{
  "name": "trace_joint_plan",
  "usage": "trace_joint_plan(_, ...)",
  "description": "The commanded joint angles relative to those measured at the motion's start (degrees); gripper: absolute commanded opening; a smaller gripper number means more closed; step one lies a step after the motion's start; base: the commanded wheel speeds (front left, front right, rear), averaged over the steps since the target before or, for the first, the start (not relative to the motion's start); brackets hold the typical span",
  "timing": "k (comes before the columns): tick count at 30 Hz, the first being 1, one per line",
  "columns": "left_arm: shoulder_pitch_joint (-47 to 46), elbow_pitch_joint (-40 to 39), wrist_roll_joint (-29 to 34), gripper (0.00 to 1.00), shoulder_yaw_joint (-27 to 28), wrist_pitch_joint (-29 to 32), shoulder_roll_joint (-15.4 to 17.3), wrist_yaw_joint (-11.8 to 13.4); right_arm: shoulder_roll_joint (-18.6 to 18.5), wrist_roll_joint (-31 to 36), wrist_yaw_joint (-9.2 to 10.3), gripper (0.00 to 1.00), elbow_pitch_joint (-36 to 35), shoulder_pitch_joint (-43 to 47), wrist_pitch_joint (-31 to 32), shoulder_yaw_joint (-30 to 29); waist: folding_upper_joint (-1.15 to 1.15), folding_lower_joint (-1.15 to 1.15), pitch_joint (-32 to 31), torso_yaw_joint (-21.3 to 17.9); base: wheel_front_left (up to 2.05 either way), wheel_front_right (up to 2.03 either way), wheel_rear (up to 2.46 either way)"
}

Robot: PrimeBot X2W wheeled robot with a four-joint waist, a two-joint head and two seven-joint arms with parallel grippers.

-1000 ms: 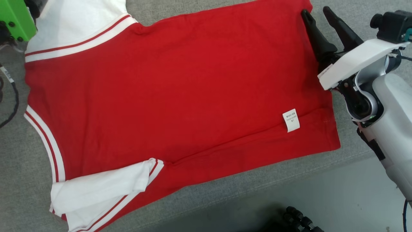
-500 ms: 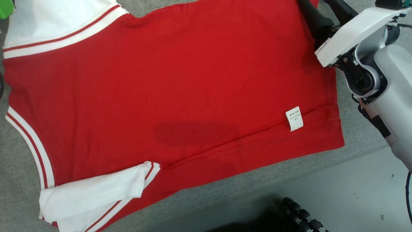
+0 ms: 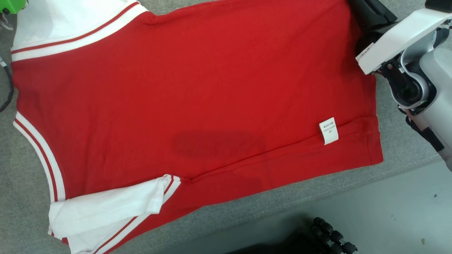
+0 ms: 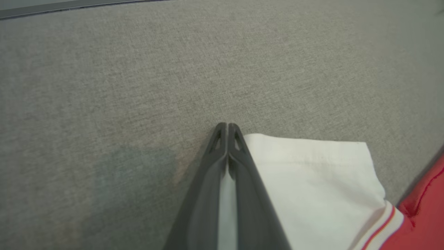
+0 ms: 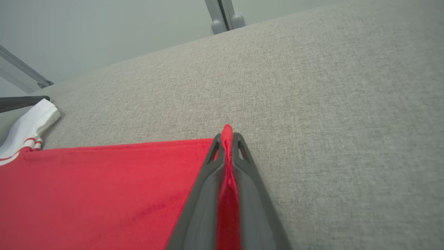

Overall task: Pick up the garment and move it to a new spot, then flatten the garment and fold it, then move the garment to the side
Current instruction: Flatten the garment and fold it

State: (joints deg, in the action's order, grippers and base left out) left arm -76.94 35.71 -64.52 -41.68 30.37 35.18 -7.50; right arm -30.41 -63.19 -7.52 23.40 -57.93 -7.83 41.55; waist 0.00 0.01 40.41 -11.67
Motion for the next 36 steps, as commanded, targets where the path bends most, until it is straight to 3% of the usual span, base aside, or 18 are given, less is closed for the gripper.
trace_joint_plan(1, -0.09, -0.74, -0.8, 0.0, -0.23, -0.79, 0.22, 0.05, -1.34, 0.2, 0.06, 0.0, -0.49, -0.29, -1.28, 0.47, 0.0, -0.01, -0.42, 0.47, 0.0, 0.0, 0.0)
trace_joint_plan(9, 0.67, -6.12, -3.15, 0.0, -1.94, -4.11, 1.43, 0.05, -6.08, 1.67, 0.06, 0.0, -2.95, 1.11, -5.47, 3.26, 0.0, -0.01, -2.0, 2.59, 0.0, 0.0, 0.0)
trace_joint_plan(17, 1.84, -10.34, -5.72, 0.0, -3.72, -6.39, 2.97, 0.05, -8.55, 1.32, 0.06, 0.0, -3.81, 2.32, -6.84, 3.75, 0.0, -0.01, -3.28, 4.06, 0.0, 0.0, 0.0)
trace_joint_plan(22, 3.03, -14.47, -6.48, 0.0, -5.53, -9.89, 3.84, 0.05, -10.48, 6.54, 0.06, 0.0, -4.99, 3.52, -7.54, 3.0, 0.0, -0.01, -4.84, 5.07, 0.0, 0.0, 0.0)
trace_joint_plan(29, 6.65, -23.22, -8.03, 0.0, -7.41, -15.36, 7.04, 0.05, -13.09, 18.03, 0.07, 0.0, -9.05, 10.23, -7.49, -2.61, 0.0, -0.01, -6.87, 7.04, 0.0, 0.0, 0.0)
trace_joint_plan(36, 11.13, -32.36, -10.41, 0.0, -8.29, -21.33, 9.98, 0.05, -14.77, 21.57, 0.07, 0.0, -8.52, 16.79, -7.5, -4.28, 0.0, -0.01, -9.21, 9.28, 0.0, 0.0, 0.0)
